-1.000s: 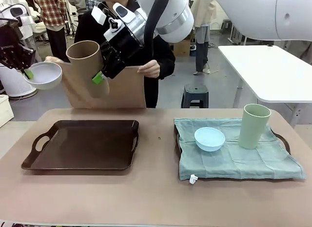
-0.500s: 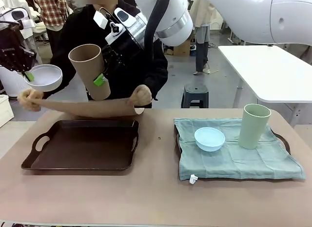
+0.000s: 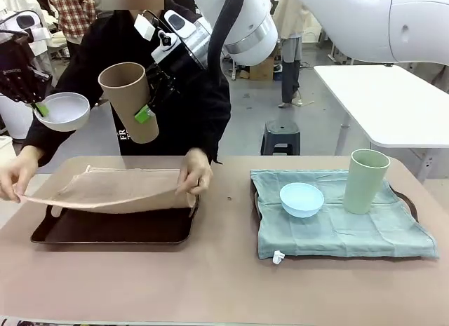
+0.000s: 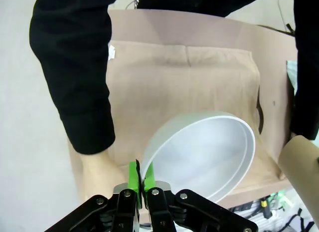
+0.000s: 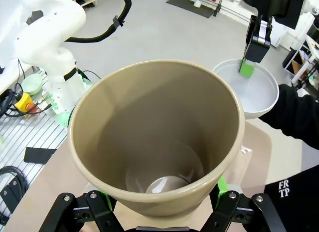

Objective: Set up a tray with a mat and arrange the tableware.
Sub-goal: Place the Picnic Bowl and Reusable plastic cup back onto the Handle tray in front of the human's position.

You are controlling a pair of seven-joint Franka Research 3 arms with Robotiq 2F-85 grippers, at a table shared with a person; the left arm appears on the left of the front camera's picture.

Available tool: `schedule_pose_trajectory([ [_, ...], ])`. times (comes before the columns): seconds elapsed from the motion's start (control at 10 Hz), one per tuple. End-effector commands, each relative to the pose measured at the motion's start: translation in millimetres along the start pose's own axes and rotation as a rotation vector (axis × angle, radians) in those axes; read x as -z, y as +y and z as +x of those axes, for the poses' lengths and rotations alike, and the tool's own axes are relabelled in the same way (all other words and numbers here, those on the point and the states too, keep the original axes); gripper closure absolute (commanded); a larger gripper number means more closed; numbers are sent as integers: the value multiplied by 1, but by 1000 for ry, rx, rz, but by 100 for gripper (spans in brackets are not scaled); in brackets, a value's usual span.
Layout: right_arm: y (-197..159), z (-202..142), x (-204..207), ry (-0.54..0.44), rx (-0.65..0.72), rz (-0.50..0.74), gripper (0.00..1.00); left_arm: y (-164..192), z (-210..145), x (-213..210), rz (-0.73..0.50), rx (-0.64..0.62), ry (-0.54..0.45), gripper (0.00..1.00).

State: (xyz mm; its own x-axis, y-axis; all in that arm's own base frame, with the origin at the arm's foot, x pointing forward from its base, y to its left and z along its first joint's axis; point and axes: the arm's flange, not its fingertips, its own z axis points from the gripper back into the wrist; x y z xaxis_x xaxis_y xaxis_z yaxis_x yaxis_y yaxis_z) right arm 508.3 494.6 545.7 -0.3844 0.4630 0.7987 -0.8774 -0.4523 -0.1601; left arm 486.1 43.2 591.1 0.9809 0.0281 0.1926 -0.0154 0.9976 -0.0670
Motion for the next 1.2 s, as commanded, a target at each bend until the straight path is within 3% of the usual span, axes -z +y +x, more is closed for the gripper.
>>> schedule_pose_trajectory([
  [0.0, -5, 4, -2, -11, -11, 5, 100, 2, -1, -2, 11, 15, -16, 100],
  [1.1, -5, 4, -2, -11, -11, 5, 100, 2, -1, -2, 11, 15, -16, 100],
])
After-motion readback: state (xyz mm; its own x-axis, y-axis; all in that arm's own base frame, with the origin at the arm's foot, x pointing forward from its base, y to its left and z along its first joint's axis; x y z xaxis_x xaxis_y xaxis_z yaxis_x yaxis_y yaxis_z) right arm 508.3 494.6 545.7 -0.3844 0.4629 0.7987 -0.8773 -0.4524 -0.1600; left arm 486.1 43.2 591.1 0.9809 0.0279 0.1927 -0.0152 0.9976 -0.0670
